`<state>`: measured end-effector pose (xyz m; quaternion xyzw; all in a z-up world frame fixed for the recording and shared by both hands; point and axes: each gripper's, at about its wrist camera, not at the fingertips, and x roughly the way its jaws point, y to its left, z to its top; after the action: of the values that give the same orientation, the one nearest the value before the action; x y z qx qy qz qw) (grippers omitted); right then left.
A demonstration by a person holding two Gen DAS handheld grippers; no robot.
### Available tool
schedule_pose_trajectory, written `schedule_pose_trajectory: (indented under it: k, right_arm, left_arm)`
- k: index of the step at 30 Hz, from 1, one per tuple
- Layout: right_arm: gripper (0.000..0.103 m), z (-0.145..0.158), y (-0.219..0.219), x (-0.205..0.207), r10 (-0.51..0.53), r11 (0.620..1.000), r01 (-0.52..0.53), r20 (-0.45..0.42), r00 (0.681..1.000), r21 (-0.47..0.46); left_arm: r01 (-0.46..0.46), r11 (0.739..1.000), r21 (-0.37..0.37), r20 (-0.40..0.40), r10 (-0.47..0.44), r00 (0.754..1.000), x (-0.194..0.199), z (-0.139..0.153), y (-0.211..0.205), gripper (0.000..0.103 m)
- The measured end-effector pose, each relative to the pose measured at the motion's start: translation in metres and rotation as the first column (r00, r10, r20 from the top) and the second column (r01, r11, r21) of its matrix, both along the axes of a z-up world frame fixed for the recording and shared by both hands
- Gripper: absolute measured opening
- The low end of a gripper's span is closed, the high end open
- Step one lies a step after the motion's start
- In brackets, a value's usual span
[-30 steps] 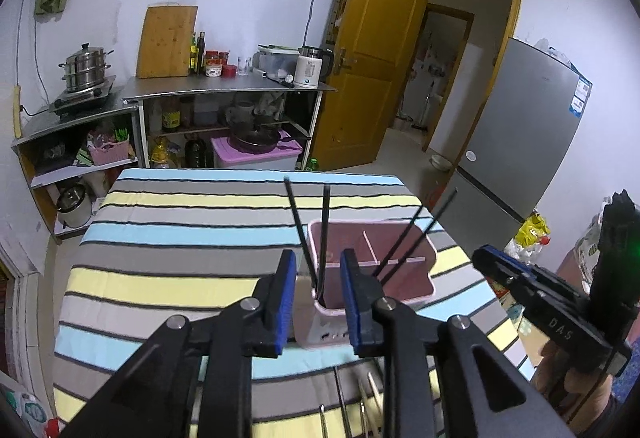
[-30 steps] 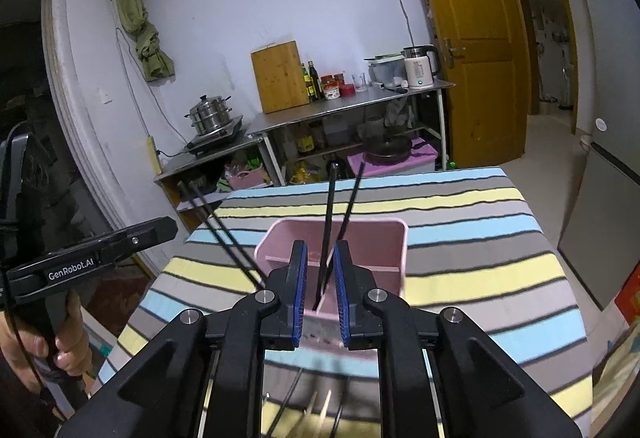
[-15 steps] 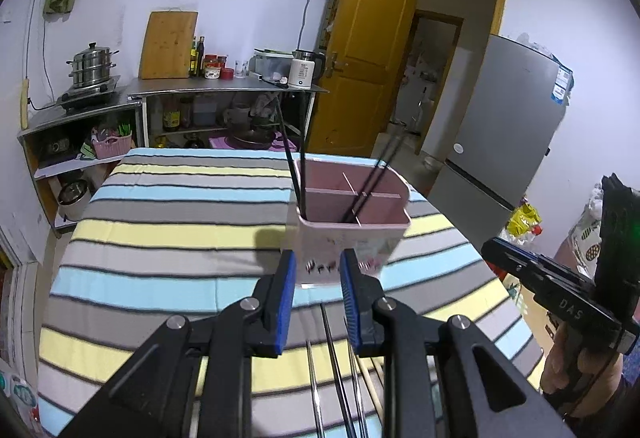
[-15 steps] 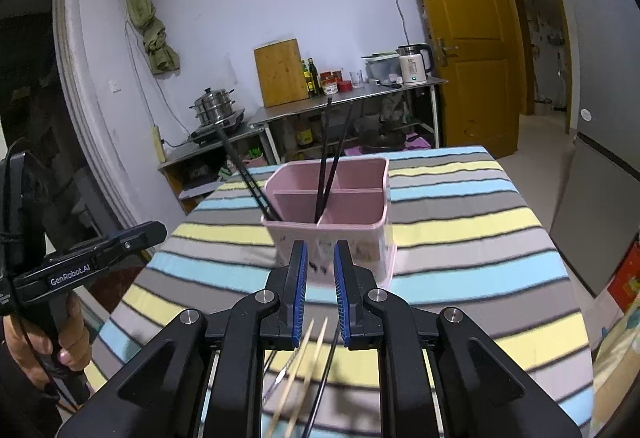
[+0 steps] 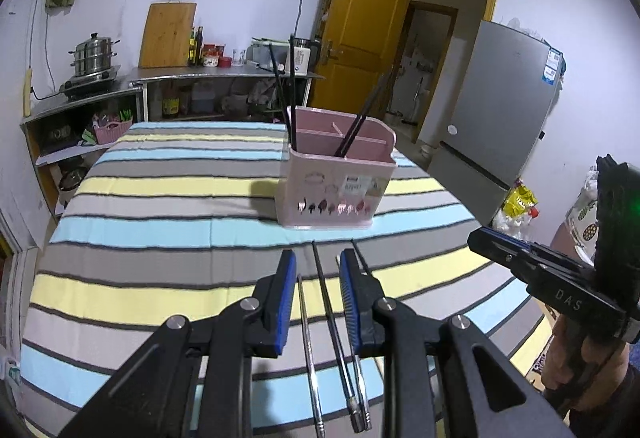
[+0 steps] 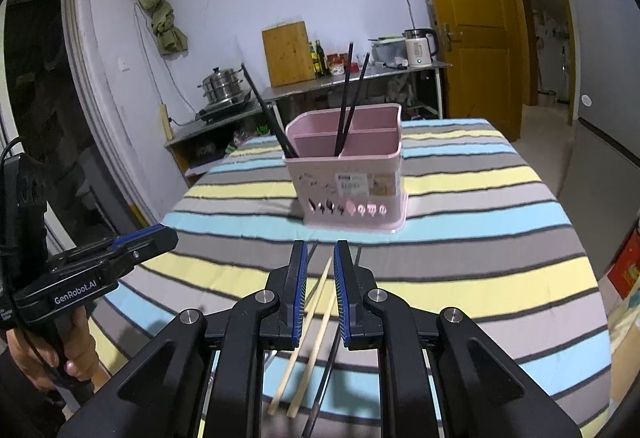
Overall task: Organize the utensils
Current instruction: 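Withdraw both grippers from the basket toward the remaining chopsticks, then grasp a metal chopstick with the left gripper while the right gripper grasps a black chopstick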
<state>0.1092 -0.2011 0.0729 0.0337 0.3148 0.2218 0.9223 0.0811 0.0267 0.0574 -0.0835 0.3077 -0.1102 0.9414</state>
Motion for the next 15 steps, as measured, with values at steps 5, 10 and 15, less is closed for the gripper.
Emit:
schedule_pose_trajectory:
  k: [5,10,15]
  right_arm:
    - [0.014,-0.016,0.005,0.001,0.002,1.000,-0.003,-0.035,0.999,-0.025]
    - [0.014,-0.030,0.008,0.006,-0.001,0.999,-0.001,-0.073,0.997,-0.035]
    - [0.014,-0.042,0.013,0.011,0.003,0.999,-0.007,-0.111,0.994,-0.037]
  left_arm:
    - [-0.002,1.000,-0.003,-0.038,0.002,0.999,0.002,-0.016,0.000,0.024]
    - [0.006,1.000,0.002,-0.086,-0.005,0.996,0.004,-0.036,-0.003,0.024]
    - [0.019,1.000,0.013,-0.140,-0.016,0.990,0.013,-0.053,-0.006,0.024]
